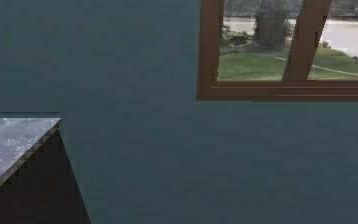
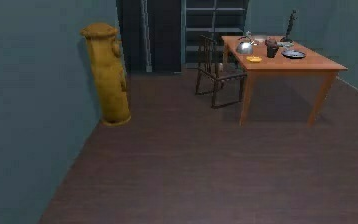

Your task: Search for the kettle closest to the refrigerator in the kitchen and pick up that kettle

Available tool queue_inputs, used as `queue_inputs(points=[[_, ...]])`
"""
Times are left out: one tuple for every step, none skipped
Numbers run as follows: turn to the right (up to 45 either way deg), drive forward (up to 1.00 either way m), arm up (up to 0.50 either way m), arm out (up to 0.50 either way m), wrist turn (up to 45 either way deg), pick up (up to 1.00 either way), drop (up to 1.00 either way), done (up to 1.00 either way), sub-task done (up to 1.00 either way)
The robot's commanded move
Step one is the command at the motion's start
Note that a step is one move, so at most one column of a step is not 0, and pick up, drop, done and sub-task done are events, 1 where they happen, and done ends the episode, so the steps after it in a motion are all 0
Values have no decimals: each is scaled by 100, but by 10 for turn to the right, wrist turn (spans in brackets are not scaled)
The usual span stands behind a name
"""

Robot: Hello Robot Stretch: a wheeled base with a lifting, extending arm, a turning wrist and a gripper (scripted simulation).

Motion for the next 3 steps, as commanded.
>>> queue_inputs(points=[[-450, 0, 0, 0, 0, 0, 0, 0, 0], [450, 0, 0, 0, 0, 0, 0, 0, 0], [450, 0, 0, 0, 0, 0, 0, 0, 0]])
